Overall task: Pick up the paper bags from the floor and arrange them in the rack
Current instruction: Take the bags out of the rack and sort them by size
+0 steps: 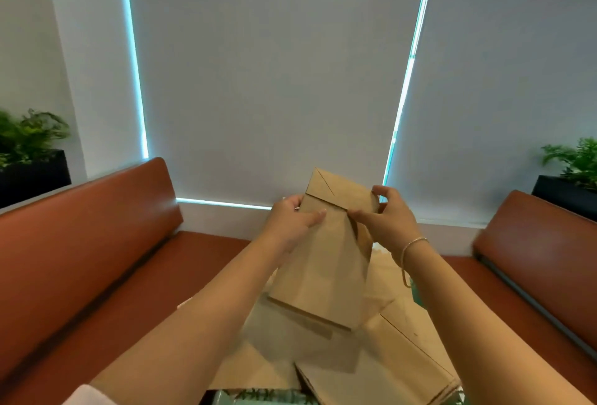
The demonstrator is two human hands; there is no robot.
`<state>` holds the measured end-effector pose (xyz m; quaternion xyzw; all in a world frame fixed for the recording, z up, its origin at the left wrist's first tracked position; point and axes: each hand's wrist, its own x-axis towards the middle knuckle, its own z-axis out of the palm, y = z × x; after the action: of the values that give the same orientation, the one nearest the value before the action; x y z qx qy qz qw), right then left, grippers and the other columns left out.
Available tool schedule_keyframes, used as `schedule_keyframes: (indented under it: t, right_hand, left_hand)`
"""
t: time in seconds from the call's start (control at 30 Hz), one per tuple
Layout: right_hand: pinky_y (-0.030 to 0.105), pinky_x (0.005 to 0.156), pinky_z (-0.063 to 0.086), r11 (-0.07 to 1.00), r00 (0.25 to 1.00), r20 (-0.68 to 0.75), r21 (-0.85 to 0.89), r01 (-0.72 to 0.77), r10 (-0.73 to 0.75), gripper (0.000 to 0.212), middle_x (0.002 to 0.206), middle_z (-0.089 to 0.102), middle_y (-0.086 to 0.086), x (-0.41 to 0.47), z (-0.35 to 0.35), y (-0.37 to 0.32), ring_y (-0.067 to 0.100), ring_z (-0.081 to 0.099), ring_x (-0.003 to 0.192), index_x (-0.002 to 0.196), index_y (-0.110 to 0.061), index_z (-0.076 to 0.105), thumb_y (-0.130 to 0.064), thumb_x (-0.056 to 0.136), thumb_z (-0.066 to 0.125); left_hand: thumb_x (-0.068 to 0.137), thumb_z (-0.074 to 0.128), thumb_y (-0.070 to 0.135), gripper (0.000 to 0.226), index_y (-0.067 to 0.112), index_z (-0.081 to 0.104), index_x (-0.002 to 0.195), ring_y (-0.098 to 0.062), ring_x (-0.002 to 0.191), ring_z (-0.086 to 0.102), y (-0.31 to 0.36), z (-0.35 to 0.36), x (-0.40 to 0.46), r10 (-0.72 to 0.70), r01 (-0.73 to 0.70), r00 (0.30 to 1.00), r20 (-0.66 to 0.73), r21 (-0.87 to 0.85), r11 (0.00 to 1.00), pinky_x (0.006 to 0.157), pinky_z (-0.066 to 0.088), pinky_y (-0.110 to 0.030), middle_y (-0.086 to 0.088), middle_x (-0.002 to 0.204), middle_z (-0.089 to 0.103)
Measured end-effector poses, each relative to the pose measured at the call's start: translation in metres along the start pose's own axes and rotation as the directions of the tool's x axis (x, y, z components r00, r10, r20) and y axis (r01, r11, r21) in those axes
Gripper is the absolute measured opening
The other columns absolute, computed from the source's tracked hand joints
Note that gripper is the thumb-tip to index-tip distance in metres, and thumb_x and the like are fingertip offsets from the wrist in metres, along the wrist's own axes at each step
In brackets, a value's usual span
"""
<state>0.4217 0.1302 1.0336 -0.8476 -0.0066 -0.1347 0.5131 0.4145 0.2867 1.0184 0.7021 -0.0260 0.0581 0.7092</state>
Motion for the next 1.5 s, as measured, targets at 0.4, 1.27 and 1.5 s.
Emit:
schedule_keyframes:
  t: [0.4, 1.27, 1.5]
  right_hand:
    - [0.040, 0.092, 0.052, 0.724, 0.927, 0.212, -0.684, -0.087, 0.311, 0.072, 0.121, 0.059, 0.016, -0.022, -0.018, 0.016, 0.030, 0.062, 0.101, 0.132, -0.007, 0.043, -0.030, 0.073, 0.078]
    - [0.026, 0.072, 0.054, 0.975, 0.989, 0.074, 0.189, 0.116, -0.132, 0.061, 0.096, 0.059, 0.001, -0.216, 0.011, -0.054, 0.016, 0.060, 0.086, 0.135, -0.035, 0.039, 0.003, 0.089, 0.049]
    - [0.031, 0.083, 0.050, 0.986, 0.999, -0.007, 0.162, 0.042, -0.041, 0.059, 0.091, 0.058, 0.001, -0.219, -0.005, -0.037, 0.016, 0.057, 0.086, 0.139, -0.025, 0.035, -0.002, 0.088, 0.053]
  left_hand:
    - [0.087, 0.064, 0.007, 0.014, 0.021, 0.063, 0.086, -0.021, 0.083, 0.065, -0.023, -0.003, 0.013, 0.053, -0.055, 0.997, -0.063, -0.030, 0.998, 0.084, 0.054, -0.038, 0.002, 0.086, 0.068]
    - [0.095, 0.049, 0.038, 0.020, 0.029, 0.049, 0.113, -0.025, 0.112, 0.056, 0.016, -0.037, -0.185, -0.001, -0.001, 0.999, 0.042, 0.050, 0.999, 0.099, 0.044, -0.050, -0.003, 0.120, 0.061]
    - [0.096, 0.052, 0.013, 0.024, 0.012, 0.058, 0.119, -0.023, 0.100, 0.063, -0.002, -0.049, -0.192, -0.070, 0.074, 0.987, 0.144, -0.017, 0.997, 0.078, 0.052, -0.035, -0.006, 0.107, 0.067]
